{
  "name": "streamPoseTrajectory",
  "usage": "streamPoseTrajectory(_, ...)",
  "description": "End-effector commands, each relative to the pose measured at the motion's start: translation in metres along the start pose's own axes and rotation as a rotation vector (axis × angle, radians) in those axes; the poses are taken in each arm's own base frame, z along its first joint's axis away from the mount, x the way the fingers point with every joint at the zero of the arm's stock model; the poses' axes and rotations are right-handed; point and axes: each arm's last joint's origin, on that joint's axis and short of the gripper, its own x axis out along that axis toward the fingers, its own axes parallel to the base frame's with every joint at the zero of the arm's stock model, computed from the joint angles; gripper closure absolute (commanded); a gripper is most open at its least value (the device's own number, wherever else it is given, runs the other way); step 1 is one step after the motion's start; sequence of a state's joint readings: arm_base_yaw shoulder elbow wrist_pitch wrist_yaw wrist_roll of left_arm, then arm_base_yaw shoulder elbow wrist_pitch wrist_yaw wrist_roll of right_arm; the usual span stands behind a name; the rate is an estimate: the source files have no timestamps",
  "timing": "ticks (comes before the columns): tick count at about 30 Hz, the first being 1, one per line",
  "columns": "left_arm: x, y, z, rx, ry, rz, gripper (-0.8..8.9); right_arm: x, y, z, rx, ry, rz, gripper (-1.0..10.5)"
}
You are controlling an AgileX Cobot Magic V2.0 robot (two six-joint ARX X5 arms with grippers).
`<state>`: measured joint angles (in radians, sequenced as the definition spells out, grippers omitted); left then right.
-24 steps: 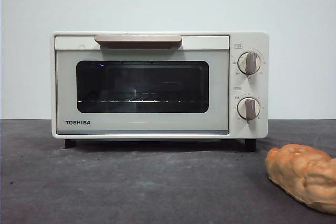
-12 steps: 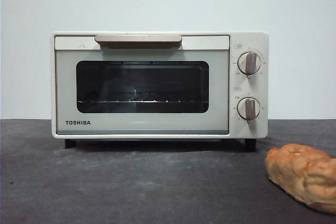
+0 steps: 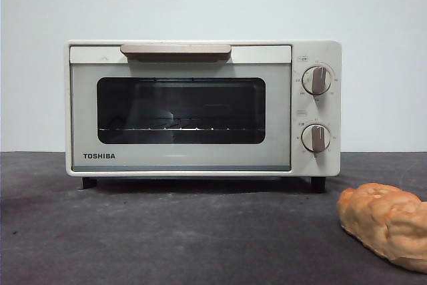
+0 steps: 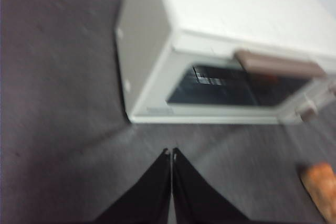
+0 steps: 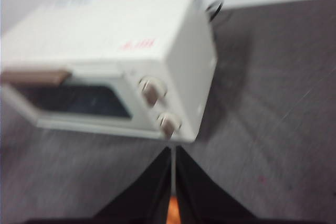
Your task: The left arm flap open the oven, the right arm pick bread and place it into oven, the left arm flap close the oven
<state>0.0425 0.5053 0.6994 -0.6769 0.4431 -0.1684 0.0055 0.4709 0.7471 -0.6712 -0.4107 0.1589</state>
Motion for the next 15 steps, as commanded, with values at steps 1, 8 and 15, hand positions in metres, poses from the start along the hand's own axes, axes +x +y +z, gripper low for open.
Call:
streamPoseTrajectory(1, -0.0031, -0.0059, 0.0117, 0.093, 0.024, -0.043, 7.98, 0.0005, 0.0020, 0.0094, -0.074, 0.075, 0.019, 9.4)
streamPoseTrajectory(8, -0.0065, -0.0140, 0.0217, 0.132, 0.123, -0.078, 7.98, 0.0057, 0.0010, 0.0156, -0.064, 0.251, 0.017, 9.4)
streamPoseTrajectory(15, -0.0072, -0.0146, 0.0212, 0.131, 0.127, -0.080, 7.98, 0.0068, 0.0031, 0.0145, -0.060, 0.266, 0.036, 6.6)
